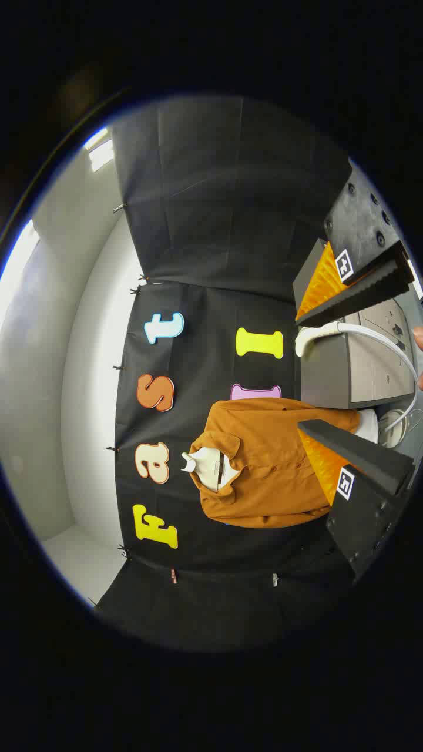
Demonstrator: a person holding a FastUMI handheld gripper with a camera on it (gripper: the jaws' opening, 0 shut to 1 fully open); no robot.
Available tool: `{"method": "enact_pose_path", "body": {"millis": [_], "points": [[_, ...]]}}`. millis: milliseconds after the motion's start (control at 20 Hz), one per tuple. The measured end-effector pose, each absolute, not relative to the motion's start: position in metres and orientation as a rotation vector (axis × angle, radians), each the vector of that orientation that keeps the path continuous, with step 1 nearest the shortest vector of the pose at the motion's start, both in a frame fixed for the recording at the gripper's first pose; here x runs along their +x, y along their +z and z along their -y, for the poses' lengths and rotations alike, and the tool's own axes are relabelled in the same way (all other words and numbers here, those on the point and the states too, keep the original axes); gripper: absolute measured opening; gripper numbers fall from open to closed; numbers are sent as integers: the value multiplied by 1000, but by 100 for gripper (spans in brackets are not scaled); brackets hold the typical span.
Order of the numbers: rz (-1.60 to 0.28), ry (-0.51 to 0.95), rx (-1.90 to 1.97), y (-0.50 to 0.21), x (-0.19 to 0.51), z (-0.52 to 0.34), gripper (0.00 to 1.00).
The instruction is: Iron the clothes twice with a garment steamer, once on the left side and once on the right side.
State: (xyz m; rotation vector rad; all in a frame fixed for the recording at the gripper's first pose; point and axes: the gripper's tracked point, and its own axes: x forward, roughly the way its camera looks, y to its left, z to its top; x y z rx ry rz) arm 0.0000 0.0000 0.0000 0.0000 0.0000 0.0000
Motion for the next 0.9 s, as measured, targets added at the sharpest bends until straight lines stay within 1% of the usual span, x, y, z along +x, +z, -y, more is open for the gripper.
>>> {"method": "enact_pose_path", "body": {"millis": [900], "points": [[-6, -8, 1, 0, 4, 1, 98]]}}
